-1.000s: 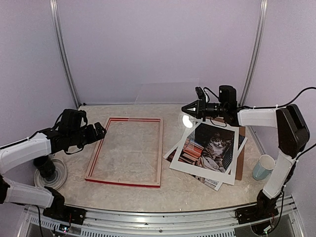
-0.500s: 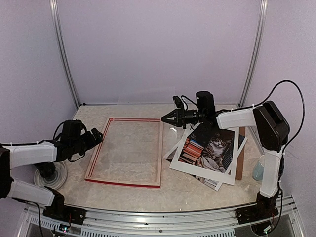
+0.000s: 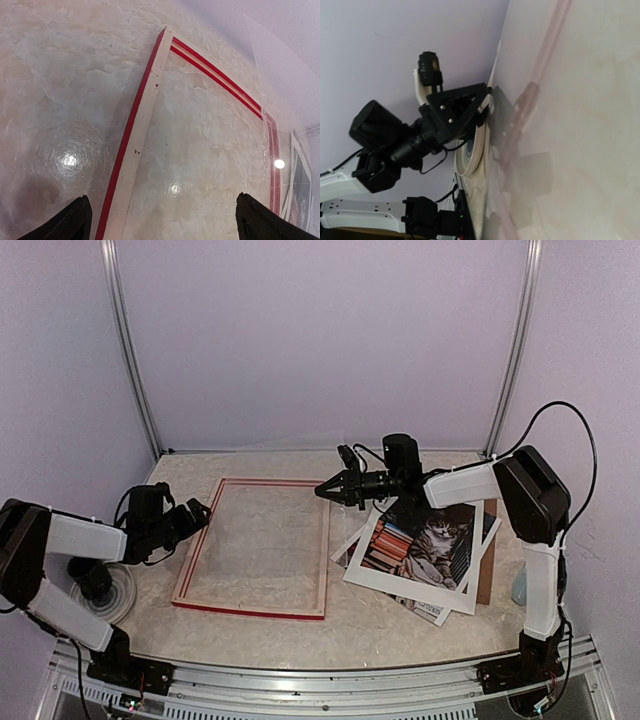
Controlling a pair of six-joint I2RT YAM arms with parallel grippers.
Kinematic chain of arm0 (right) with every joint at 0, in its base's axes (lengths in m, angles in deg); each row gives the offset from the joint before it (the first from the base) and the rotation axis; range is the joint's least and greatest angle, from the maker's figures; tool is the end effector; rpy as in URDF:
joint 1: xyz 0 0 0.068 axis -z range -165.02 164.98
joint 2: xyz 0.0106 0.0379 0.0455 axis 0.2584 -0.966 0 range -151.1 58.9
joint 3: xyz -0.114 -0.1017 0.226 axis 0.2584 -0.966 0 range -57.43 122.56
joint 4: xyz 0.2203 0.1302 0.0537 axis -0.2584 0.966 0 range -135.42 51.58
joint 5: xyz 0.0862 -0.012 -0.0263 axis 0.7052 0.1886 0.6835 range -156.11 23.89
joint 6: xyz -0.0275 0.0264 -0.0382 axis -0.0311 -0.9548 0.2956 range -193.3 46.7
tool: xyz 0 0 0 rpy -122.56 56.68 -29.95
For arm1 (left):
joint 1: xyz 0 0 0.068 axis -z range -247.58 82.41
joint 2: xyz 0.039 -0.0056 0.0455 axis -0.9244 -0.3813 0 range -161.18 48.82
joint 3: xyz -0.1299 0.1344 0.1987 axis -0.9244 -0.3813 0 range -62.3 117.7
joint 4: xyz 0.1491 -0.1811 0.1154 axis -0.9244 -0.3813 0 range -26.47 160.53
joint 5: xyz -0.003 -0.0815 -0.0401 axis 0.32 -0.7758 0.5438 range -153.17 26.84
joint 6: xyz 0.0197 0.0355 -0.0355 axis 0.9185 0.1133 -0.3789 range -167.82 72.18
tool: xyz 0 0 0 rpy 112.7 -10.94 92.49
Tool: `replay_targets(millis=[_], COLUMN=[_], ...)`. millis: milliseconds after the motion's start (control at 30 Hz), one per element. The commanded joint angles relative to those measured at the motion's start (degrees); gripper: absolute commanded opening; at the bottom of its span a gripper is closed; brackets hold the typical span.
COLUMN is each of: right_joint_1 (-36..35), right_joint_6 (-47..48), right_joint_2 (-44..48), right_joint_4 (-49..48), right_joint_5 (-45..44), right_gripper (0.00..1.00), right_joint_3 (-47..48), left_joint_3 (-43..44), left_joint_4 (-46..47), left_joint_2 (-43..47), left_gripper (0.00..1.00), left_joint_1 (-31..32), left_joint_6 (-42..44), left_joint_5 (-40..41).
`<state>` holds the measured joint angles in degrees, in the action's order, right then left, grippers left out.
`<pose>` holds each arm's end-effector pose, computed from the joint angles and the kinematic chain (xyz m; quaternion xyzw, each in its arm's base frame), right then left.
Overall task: Put the photo into the frame
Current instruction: Place the glass panel at the frame body.
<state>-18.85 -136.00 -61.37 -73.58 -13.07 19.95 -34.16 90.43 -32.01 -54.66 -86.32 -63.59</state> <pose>0.3709 0.2830 0.1945 -0.0875 0.7542 0.6431 0.0999 0.2595 -0.0598 0.1562 -0.1926 0.8566 -0.2106 0.4299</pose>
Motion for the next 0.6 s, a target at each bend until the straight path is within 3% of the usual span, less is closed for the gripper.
replay_targets(millis=[0, 567], right_joint_1=[-1.3, -3.3], right_joint_6=[0.0, -2.2], right_joint_2=[-0.8, -4.2], right_joint_4=[-3.1, -5.9], right_joint_5=[-1.1, -2.6], right_gripper=[0.0, 0.0], right_joint_3=[2.4, 1.6], left_joint_3=[-1.8, -6.5], left_joint_4=[7.2, 20.5], left_joint_2=[-2.7, -10.6], left_gripper=[0.99, 0.99], left_joint_1=[-3.4, -11.0], left_joint_6=[0.7, -5.0], left_joint_5=[-10.0, -25.4])
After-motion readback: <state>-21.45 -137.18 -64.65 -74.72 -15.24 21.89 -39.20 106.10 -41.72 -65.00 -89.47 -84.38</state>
